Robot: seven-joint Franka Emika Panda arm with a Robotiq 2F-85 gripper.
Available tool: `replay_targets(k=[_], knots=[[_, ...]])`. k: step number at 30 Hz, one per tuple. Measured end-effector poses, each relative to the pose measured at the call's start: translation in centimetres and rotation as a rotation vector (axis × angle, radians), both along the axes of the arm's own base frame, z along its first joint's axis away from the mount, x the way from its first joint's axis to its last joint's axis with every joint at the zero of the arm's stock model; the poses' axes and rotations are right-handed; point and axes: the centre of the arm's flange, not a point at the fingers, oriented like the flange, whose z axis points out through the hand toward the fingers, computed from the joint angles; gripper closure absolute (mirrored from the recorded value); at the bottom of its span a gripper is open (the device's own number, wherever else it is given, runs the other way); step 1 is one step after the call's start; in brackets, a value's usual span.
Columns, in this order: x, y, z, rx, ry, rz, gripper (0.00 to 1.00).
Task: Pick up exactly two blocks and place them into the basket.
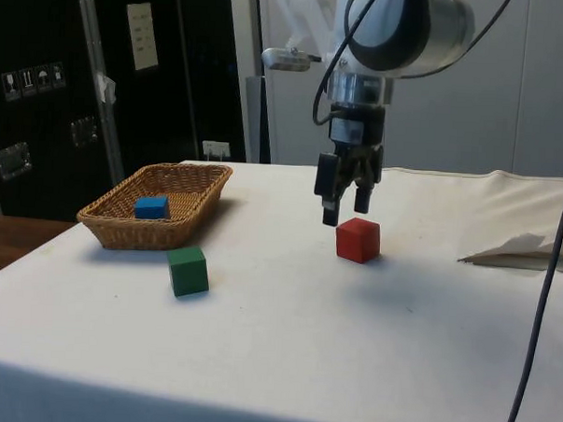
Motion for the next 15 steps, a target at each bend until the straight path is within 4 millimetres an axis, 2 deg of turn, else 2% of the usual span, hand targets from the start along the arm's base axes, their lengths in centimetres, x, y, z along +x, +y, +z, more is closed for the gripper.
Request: replay_targets(k=[15], knots=[[0.2,-1.5,-0.8,-0.061,0.003,-0.022,0.0]])
